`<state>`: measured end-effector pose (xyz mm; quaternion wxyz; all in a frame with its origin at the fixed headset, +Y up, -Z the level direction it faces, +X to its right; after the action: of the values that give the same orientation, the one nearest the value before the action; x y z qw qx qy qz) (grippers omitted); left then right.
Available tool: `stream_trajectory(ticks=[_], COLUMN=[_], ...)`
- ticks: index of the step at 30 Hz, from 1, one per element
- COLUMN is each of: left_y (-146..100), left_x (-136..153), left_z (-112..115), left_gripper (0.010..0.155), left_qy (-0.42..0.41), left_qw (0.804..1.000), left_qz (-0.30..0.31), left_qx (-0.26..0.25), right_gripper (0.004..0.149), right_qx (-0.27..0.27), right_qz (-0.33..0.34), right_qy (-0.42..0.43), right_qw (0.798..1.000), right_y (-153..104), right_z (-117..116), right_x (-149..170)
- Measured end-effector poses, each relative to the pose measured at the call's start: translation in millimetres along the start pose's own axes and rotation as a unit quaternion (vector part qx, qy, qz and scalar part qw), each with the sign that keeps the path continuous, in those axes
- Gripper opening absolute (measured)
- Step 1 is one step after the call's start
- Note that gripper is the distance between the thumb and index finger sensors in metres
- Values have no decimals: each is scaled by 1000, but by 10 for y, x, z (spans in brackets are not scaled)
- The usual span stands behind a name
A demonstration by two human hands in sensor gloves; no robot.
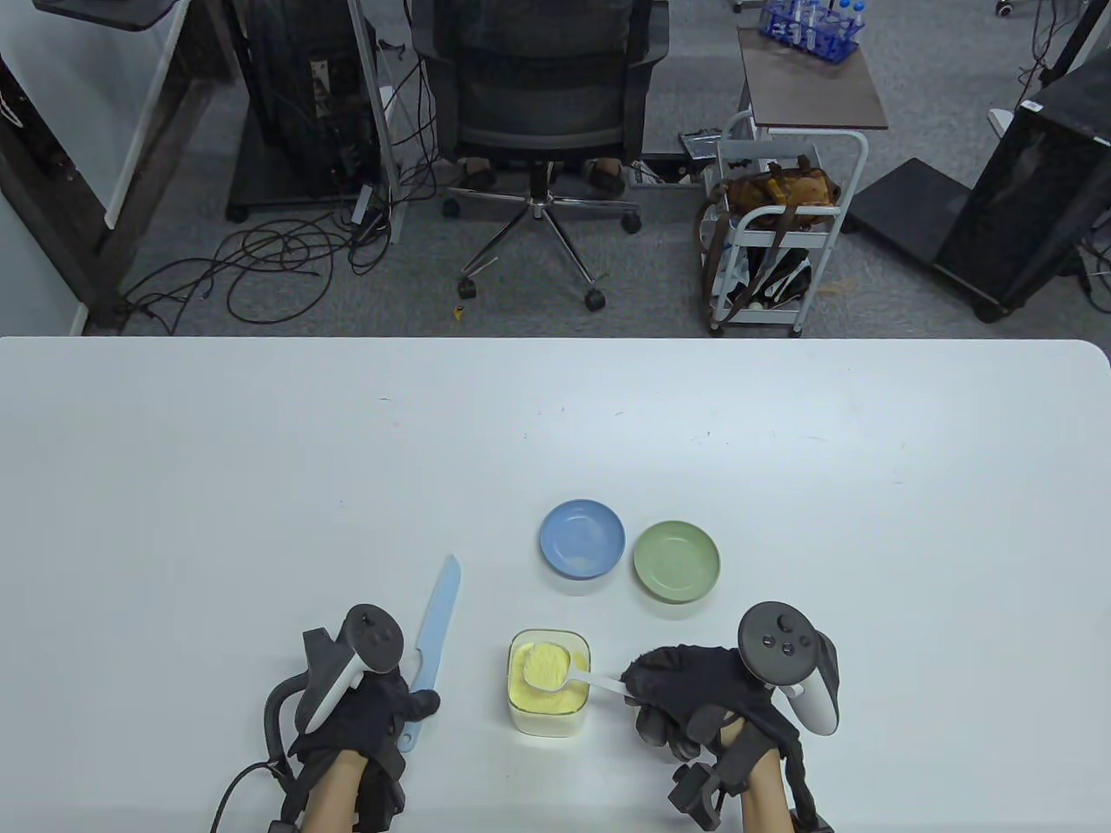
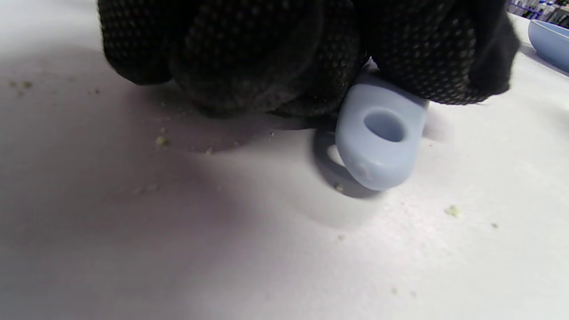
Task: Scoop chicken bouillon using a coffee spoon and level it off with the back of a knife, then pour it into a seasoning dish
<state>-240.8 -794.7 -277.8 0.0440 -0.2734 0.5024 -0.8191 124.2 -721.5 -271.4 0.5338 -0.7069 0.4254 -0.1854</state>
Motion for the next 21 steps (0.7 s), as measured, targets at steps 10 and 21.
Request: stream_trajectory(ticks=[10, 21], left_y=[-260, -218], left_x=[-80, -126], left_z=[-294, -134], left_gripper=[69, 102], left_qy=[-109, -124], left_qw=[987, 980], left_qz=[87, 134], left_qx=[-82, -78], right_gripper=[35, 35], right_qx=[5, 49], right_qz=[10, 2], right_qy=[14, 61], right_qw=[1000, 997], right_y=[-7, -83], right_z=[14, 233], right_x=[-6, 177])
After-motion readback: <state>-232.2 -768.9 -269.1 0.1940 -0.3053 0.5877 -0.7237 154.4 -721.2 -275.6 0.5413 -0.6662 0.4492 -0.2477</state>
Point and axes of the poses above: the tracker on the back of each hand, its own x axis roughly to the little-finger side, its own y axis roughly from the wrist to the fingertips, z = x × y, the point moved 4 cm from there along y, roughly from the wrist to the fingertips, and after that the axes turned 14 degrees about -y, right-handed, at the moved point
